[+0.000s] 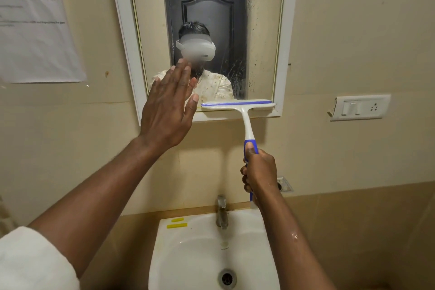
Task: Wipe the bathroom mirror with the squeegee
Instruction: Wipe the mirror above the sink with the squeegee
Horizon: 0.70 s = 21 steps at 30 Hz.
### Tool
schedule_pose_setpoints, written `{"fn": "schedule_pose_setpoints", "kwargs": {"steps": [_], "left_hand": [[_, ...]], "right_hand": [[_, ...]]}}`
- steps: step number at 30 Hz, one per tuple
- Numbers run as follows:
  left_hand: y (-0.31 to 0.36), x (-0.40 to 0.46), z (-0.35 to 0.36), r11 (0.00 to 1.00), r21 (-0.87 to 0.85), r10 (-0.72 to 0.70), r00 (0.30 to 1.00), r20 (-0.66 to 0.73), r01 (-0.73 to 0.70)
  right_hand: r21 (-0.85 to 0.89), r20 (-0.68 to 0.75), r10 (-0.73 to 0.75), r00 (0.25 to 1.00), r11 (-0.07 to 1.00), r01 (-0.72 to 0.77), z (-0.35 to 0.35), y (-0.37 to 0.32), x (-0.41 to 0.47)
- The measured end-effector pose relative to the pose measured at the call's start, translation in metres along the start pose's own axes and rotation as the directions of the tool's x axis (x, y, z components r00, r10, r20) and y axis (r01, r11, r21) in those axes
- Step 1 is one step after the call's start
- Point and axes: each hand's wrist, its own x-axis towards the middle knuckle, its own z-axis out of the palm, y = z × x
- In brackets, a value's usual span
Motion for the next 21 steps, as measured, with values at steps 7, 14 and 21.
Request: {"fn": "schedule_pose_setpoints", "kwargs": {"steps": [7,14,21], "left_hand": [[-0.005,0.008,-0.014,1.0,0.015,-0.005,1.0,-0.028,0.005],[-0.012,0.026,-0.028,0.999,0.038,-0.009,0.998,-0.064,0.012],[-0.03,0.056,-0.058,0.991,0.136,0.029,0.991,-0.134,-0.01]], "right_hand": [[-0.034,0.054,-0.031,0.998,0.999,0.033,-0.005,-0.008,-0.002],[-0.178,0.079,-0.259,0.963,0.947,0.269,0.012,-0.029,0.004],[-0.401,0.128,-0.648,0.751,0.659,0.636,0.033,-0.119,0.022]]}}
